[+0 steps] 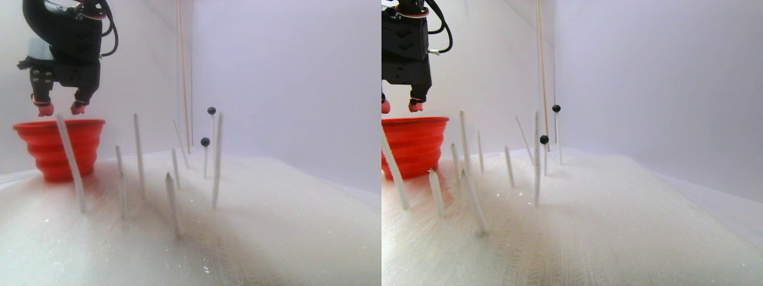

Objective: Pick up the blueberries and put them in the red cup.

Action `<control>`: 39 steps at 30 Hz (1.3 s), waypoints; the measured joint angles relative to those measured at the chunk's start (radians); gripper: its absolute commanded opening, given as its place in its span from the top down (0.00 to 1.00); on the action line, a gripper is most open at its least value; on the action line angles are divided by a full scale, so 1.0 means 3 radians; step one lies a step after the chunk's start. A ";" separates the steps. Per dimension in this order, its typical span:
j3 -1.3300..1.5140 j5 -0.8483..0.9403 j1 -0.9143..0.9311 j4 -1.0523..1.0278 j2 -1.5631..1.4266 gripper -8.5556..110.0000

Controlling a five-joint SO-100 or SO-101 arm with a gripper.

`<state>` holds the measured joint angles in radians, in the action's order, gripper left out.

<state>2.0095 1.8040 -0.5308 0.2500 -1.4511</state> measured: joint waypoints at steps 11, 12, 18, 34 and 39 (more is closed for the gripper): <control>0.0240 -0.0020 0.0061 -0.0128 -0.0409 0.78; 0.0240 0.0000 0.0061 -0.0128 -0.0414 0.78; 0.0460 -0.0031 0.0189 -0.0276 -0.0675 0.79; 0.0956 0.0072 0.0470 -0.0629 -0.1468 0.79; 0.1053 0.0066 0.0598 -0.0762 -0.1631 0.79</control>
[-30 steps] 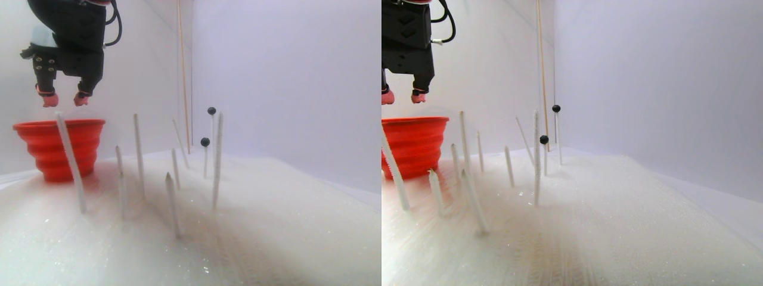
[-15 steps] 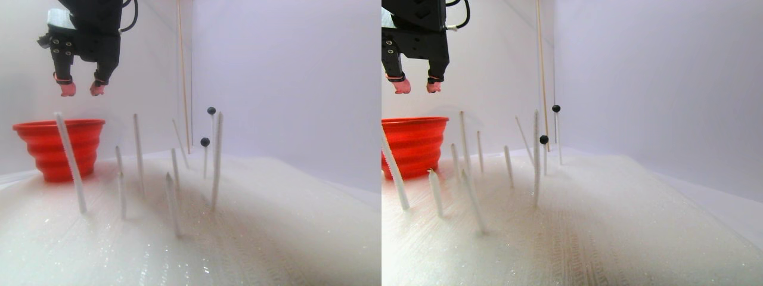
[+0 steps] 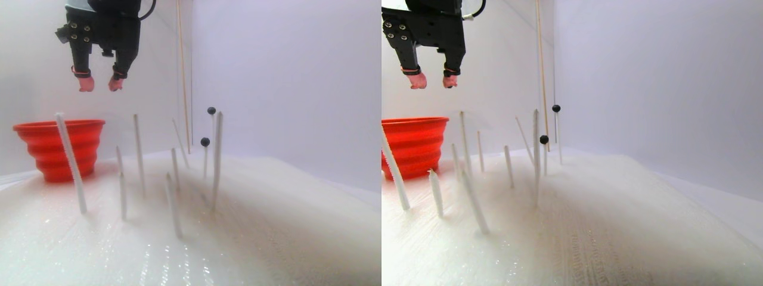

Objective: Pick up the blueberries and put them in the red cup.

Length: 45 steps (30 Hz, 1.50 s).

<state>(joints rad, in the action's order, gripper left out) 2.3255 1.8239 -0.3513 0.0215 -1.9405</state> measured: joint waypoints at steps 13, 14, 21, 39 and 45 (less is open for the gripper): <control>0.0153 -0.0046 0.0251 -0.0332 -0.0383 0.79; 0.0169 -0.0046 0.0256 -0.0353 -0.0409 0.79; 0.0297 -0.0015 0.0389 -0.0527 -0.0649 0.79; 0.0670 -0.0005 0.0752 -0.0946 -0.1319 0.79; 0.0670 -0.0010 0.0849 -0.1115 -0.1473 0.79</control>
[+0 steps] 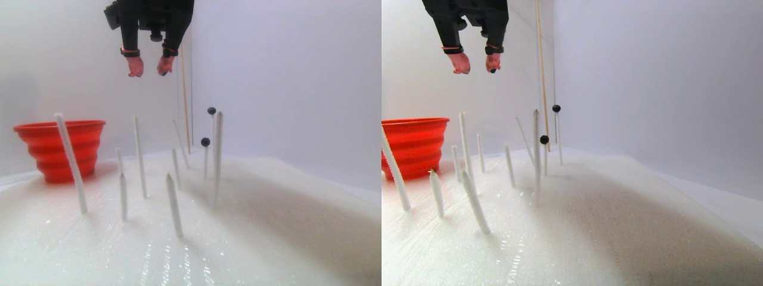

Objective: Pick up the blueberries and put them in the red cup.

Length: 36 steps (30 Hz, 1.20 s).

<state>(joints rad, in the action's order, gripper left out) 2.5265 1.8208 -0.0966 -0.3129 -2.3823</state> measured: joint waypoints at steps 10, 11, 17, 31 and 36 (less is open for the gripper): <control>0.0107 0.0031 0.0240 -0.0128 -0.0271 0.79; 0.0107 0.0036 0.0245 -0.0148 -0.0286 0.79; 0.0107 0.0046 0.0389 -0.0312 -0.0430 0.79; 0.0107 0.0051 0.0690 -0.0358 -0.0527 0.79; 0.0107 0.0051 0.0747 -0.0358 -0.0527 0.79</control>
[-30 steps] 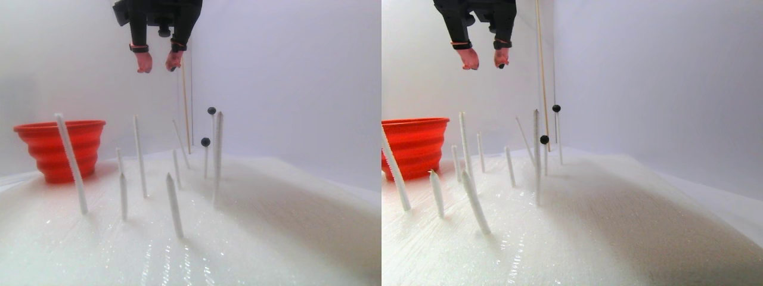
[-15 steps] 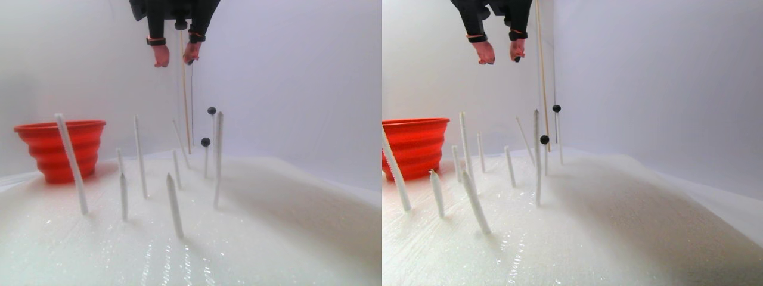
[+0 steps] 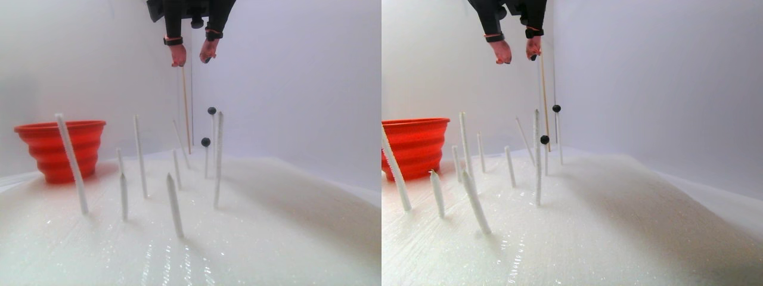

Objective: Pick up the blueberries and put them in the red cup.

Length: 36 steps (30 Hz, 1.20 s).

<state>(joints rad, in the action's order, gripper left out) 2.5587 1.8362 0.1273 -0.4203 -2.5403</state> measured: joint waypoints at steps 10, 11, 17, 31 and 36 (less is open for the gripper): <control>0.0000 0.0000 0.0036 0.0097 0.0133 0.79; 0.0000 -0.0005 0.0051 0.0112 0.0153 0.79; 0.0000 0.0046 0.0118 0.0297 0.0383 0.79; 0.0000 0.0041 0.0169 0.0680 0.0936 0.79; -0.0005 0.0015 0.0169 0.0803 0.1130 0.79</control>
<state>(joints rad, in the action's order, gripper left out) 2.5571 1.8408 0.1779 -0.1795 -2.2013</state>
